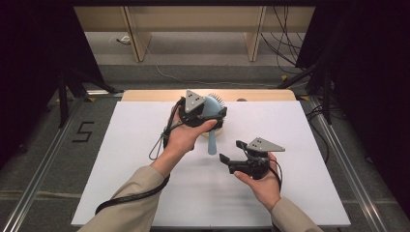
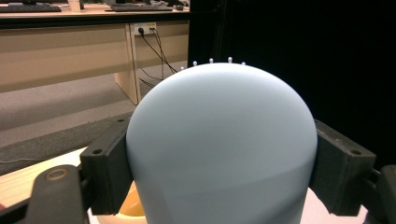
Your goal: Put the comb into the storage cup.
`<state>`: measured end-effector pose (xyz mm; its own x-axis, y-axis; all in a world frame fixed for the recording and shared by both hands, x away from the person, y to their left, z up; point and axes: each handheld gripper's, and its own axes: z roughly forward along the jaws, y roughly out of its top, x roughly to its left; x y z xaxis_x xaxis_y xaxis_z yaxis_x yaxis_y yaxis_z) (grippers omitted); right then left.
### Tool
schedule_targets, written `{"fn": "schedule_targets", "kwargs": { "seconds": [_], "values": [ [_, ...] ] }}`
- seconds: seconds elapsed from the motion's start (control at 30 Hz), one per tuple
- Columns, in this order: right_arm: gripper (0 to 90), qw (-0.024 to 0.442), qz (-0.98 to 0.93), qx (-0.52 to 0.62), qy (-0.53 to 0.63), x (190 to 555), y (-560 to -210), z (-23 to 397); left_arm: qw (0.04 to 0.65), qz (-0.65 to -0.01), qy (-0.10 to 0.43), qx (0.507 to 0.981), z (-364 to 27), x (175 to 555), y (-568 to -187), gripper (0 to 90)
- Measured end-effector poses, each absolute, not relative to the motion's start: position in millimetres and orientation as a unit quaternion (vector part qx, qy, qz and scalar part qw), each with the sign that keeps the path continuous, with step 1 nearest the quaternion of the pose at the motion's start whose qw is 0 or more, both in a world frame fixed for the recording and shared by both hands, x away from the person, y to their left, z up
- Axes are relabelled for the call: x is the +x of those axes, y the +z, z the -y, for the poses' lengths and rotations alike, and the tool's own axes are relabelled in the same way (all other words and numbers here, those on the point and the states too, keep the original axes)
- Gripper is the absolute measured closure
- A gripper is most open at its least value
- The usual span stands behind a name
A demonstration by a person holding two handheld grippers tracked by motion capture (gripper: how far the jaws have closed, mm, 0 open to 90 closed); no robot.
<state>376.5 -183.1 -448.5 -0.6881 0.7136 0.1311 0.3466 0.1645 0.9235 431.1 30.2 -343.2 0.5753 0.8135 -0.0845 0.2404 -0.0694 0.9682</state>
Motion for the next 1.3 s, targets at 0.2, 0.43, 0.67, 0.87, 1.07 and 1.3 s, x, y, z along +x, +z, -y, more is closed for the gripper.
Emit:
{"fn": "schedule_targets", "kwargs": {
  "seconds": [0.2, 0.43, 0.67, 0.87, 1.07, 1.3],
  "values": [
    [16.2, 0.188, -0.754, 0.345, 0.527, 375, -450, 190, 0.562, -0.385, 0.258, 0.685, -32, 432, -343, 19.3],
    [16.2, 0.196, -0.759, 0.343, 0.518, 374, -451, 199, 0.563, -0.389, 0.263, 0.680, -35, 433, -341, 19.3],
    [16.2, 0.201, -0.752, 0.350, 0.521, 371, -451, 211, 0.565, -0.393, 0.269, 0.673, -38, 435, -337, 19.3],
    [16.2, 0.206, -0.745, 0.360, 0.523, 368, -451, 222, 0.566, -0.396, 0.276, 0.668, -40, 437, -334, 19.3],
    [16.2, 0.212, -0.742, 0.365, 0.522, 365, -452, 231, 0.566, -0.398, 0.279, 0.666, -40, 441, -332, 19.4],
    [16.1, 0.215, -0.739, 0.369, 0.521, 362, -452, 237, 0.568, -0.397, 0.281, 0.664, -41, 444, -328, 19.4]
  ]
}}
